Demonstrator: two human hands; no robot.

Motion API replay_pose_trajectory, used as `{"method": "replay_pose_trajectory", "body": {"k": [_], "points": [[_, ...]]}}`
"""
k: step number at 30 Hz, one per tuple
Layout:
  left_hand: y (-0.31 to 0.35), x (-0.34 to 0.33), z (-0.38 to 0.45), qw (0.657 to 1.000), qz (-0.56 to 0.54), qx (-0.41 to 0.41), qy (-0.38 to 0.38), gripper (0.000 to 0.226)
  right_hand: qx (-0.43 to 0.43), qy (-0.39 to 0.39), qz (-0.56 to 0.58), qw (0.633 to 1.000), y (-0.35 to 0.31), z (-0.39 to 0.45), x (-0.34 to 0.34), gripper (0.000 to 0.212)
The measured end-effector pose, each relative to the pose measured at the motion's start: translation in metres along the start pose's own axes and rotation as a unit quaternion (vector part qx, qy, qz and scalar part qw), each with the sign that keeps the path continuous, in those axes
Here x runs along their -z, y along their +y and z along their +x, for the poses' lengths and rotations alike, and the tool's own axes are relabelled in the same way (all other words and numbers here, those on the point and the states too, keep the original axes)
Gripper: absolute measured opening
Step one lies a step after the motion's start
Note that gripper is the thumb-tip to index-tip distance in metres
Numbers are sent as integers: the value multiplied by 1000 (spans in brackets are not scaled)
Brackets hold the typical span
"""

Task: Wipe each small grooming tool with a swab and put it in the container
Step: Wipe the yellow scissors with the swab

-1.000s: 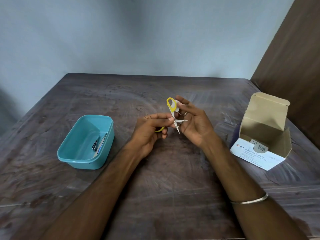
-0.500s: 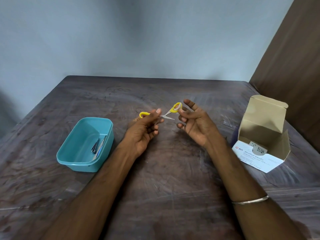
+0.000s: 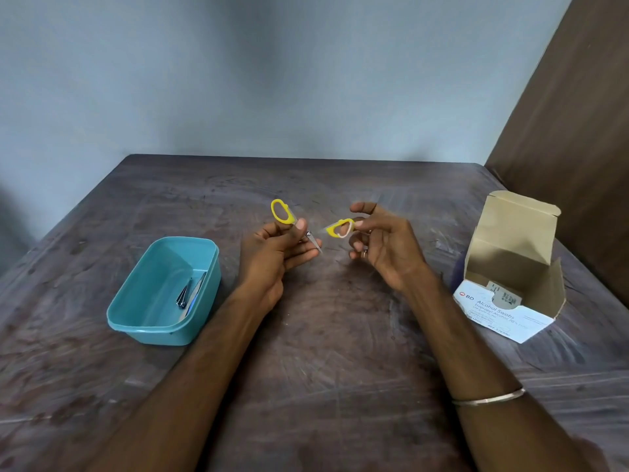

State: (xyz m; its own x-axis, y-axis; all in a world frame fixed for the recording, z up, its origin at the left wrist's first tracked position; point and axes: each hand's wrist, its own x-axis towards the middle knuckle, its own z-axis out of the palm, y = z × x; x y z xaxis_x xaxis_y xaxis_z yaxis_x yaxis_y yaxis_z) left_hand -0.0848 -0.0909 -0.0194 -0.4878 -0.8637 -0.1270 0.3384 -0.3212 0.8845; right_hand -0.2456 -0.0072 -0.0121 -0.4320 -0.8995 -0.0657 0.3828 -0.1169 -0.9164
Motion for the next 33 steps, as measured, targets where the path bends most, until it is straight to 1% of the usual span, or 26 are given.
{"method": "replay_pose_trajectory", "body": {"k": [4, 6, 9, 12, 13, 14, 16, 17, 19, 22, 25, 27, 29, 31, 33], "points": [[1, 0, -2, 988, 110, -104, -21, 1, 25, 25, -89, 995, -1, 0, -1, 34], [1, 1, -1, 975, 158, -155, -21, 6, 47, 29, -133, 990, 0, 0, -2, 35], [-1, 5, 2, 947, 232, -220, -34, 10, 71, 18, -183, 980, -1, -2, -3, 36], [0, 7, 2, 910, 305, -274, -56, 12, 85, 14, -241, 967, -1, -2, -2, 31], [1, 8, 3, 890, 335, -302, -62, 12, 93, 13, -271, 958, 0, -2, -2, 28], [2, 9, 3, 861, 375, -337, -68, 10, 104, 9, -306, 946, 2, -1, -1, 25], [3, 10, 2, 783, 463, -409, -73, 5, 129, -2, -377, 917, 6, -1, -1, 25], [3, 10, 3, 756, 489, -430, -72, 4, 141, -4, -405, 904, 7, -2, -1, 26], [4, 11, 2, 732, 510, -447, -70, 13, 163, -2, -441, 883, 7, -3, -1, 28], [5, 13, 2, 706, 542, -448, -80, 25, 184, -6, -470, 863, 5, -6, -2, 29], [7, 14, 2, 695, 554, -449, -85, 27, 188, -3, -484, 854, 6, -4, -1, 37], [8, 15, 1, 693, 554, -453, -84, 27, 178, -3, -470, 864, 8, -2, 0, 39], [8, 14, 1, 698, 548, -453, -85, 29, 164, -8, -440, 883, 10, 1, 3, 34], [8, 15, 3, 702, 544, -452, -86, 31, 154, -22, -408, 900, 12, 3, 4, 33], [6, 15, 4, 698, 551, -450, -82, 31, 144, -39, -373, 916, 12, 2, 4, 34]]}}
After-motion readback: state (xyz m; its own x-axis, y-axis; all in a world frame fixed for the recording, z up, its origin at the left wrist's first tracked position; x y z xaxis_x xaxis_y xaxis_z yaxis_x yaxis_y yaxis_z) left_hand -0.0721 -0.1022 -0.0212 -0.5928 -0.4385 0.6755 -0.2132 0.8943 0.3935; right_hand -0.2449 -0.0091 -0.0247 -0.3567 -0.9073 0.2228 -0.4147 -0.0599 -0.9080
